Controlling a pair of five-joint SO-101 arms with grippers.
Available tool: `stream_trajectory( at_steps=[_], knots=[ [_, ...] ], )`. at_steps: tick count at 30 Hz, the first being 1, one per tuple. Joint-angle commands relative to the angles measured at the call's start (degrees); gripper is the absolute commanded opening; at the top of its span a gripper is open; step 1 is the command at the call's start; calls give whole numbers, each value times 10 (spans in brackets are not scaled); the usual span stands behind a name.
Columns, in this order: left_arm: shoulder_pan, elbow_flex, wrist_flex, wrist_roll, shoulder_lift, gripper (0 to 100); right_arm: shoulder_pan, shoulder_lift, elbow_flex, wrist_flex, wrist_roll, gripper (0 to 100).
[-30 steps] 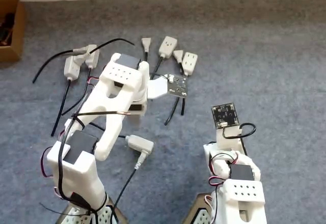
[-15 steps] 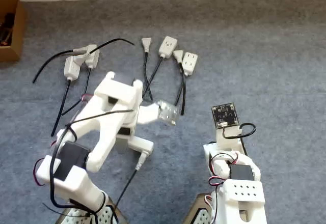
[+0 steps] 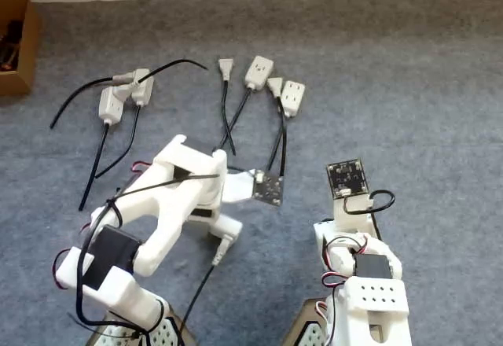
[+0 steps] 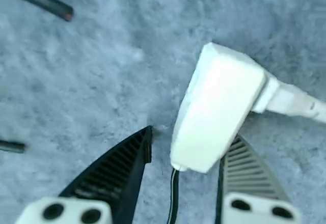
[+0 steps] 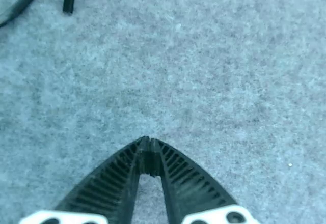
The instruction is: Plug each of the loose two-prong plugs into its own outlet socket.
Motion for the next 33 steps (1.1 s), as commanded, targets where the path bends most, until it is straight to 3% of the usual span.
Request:
stream_trajectory(
  at_steps=[1,7,11,16,20,25,29,33],
  knots=[
    [23,-41,-10,25,-14,210,-5,-5,-7,1,6,9],
    [50,-51,12,33,-15,182,-5,-5,-7,1,6,9],
    [45,-51,11,35,-9,0,-5,-5,-7,1,6,9],
    [4,-58,11,45,-14,5,-5,-5,-6,1,6,9],
    [-68,-103,11,47,-14,4,-5,-5,-5,1,6,9],
    [-217,-212,9,97,-7,4,-5,-5,-4,1,6,9],
    [-327,-283,-53,121,26,4,-5,-5,-4,1,6,9],
    [-371,-385,-71,167,127,4,-5,-5,-4,1,6,9]
  ],
)
